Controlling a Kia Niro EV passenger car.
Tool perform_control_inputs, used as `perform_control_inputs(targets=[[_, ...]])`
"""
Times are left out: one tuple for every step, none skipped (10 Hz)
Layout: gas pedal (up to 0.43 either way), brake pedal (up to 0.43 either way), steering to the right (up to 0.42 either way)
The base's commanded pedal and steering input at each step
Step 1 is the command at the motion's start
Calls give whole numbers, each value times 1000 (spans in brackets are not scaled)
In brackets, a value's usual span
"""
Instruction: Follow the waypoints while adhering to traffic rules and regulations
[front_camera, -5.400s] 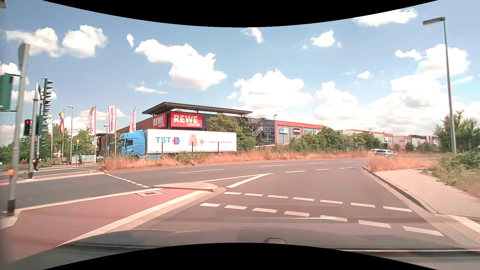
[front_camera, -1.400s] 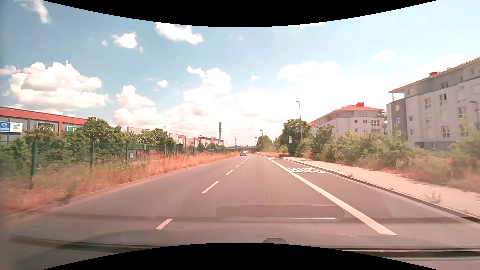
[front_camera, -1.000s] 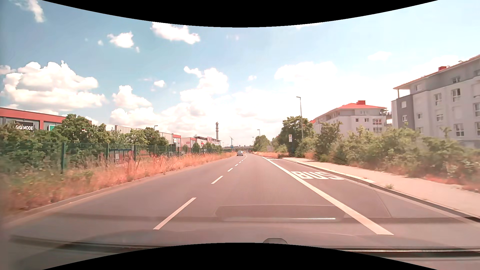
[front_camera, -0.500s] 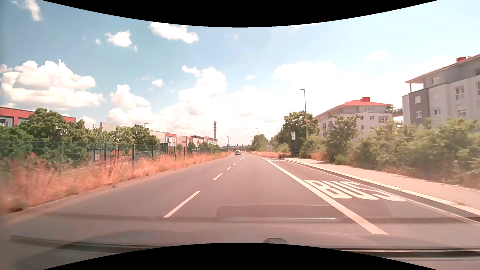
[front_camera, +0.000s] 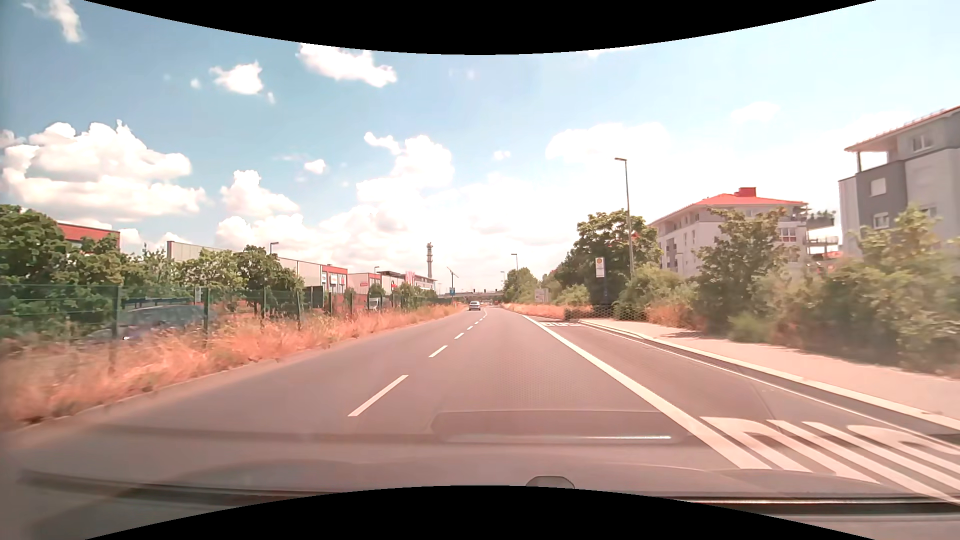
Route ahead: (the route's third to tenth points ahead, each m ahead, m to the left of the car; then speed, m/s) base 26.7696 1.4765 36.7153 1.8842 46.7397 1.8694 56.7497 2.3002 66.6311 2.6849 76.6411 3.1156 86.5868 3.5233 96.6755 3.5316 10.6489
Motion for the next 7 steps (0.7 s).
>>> perform_control_inputs(targets=[[197, 0, -11], [197, 0, -11], [197, 0, -11], [197, 0, -11], [197, 0, -11], [197, 0, -10], [197, 0, -9]])
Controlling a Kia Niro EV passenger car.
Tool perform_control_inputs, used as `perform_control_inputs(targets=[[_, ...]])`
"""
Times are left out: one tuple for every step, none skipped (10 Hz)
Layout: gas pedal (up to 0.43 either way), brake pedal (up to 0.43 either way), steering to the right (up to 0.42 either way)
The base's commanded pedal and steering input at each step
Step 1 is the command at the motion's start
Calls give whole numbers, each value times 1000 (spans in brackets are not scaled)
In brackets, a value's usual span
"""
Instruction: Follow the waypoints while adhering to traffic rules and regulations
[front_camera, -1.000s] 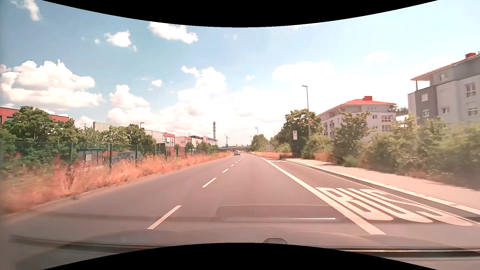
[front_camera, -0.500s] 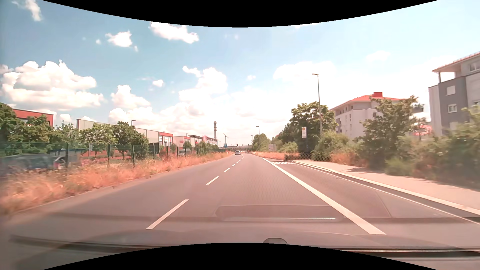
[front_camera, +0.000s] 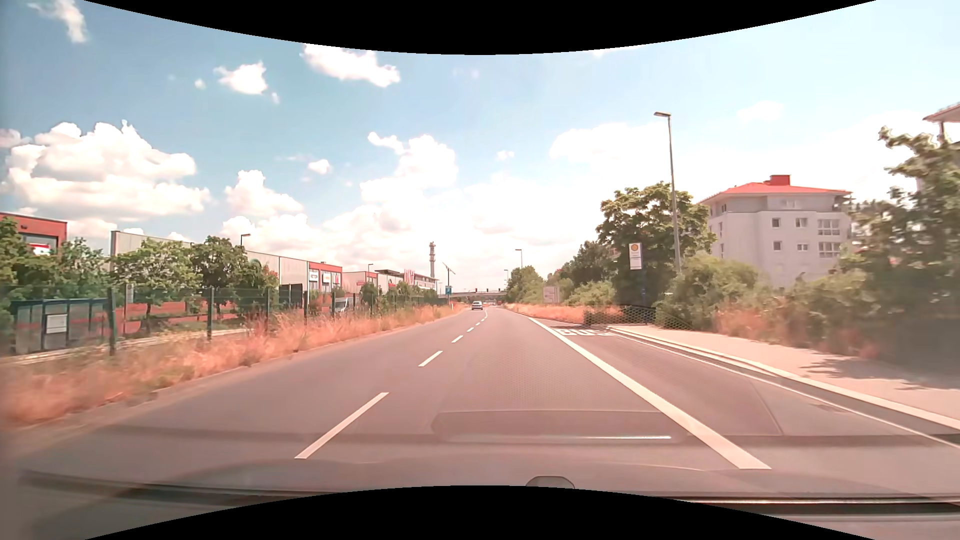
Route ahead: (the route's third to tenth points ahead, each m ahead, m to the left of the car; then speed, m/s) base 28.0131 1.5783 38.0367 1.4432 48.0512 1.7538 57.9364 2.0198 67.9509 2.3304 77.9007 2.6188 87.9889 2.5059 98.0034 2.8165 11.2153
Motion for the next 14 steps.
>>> perform_control_inputs(targets=[[197, 0, -9], [197, 0, -9], [197, 0, -9], [197, 0, -9], [197, 0, -9], [197, 0, -9], [197, 0, -9], [197, 0, -9], [197, 0, -9], [197, 0, -9], [197, 0, -9], [197, 0, -9], [197, 0, -9], [197, 0, -9]])
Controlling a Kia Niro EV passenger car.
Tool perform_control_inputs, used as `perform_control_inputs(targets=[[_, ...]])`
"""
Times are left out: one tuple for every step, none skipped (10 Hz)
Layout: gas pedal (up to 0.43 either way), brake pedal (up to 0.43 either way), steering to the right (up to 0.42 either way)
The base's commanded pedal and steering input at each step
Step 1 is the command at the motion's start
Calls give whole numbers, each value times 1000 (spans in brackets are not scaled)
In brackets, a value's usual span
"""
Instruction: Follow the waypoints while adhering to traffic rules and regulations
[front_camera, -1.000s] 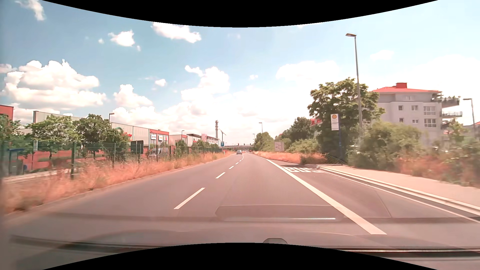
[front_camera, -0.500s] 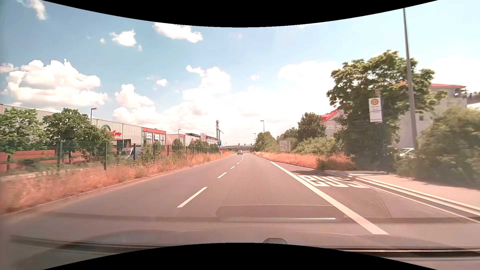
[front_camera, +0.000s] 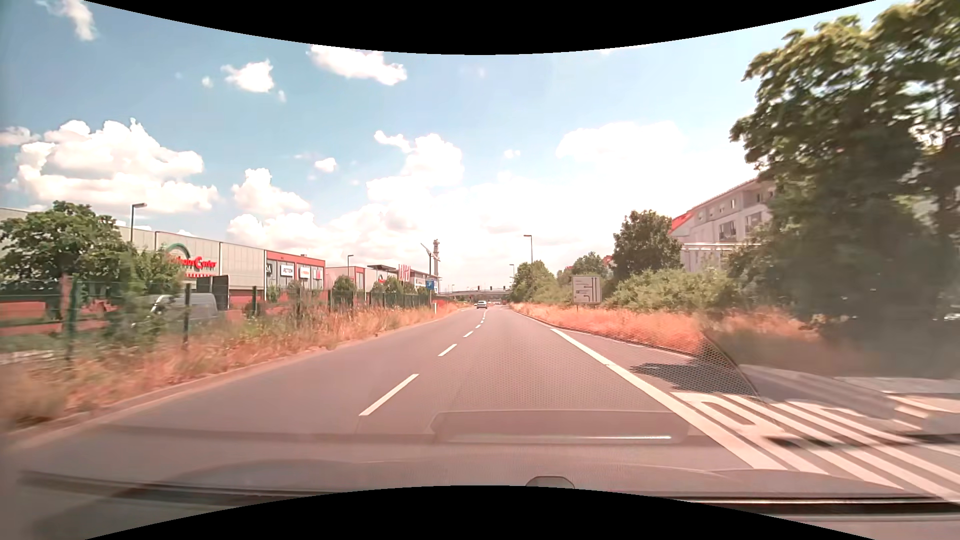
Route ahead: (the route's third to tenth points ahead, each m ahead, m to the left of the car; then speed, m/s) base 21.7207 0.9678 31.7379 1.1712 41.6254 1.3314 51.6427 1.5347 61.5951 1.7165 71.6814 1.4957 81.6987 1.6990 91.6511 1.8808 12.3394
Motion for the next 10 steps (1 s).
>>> perform_control_inputs(targets=[[197, 0, -9], [197, 0, -9], [197, 0, -9], [197, 0, -10], [197, 0, -11], [197, 0, -11], [197, 0, -11], [197, 0, -11], [189, 0, -11], [150, 0, -11]])
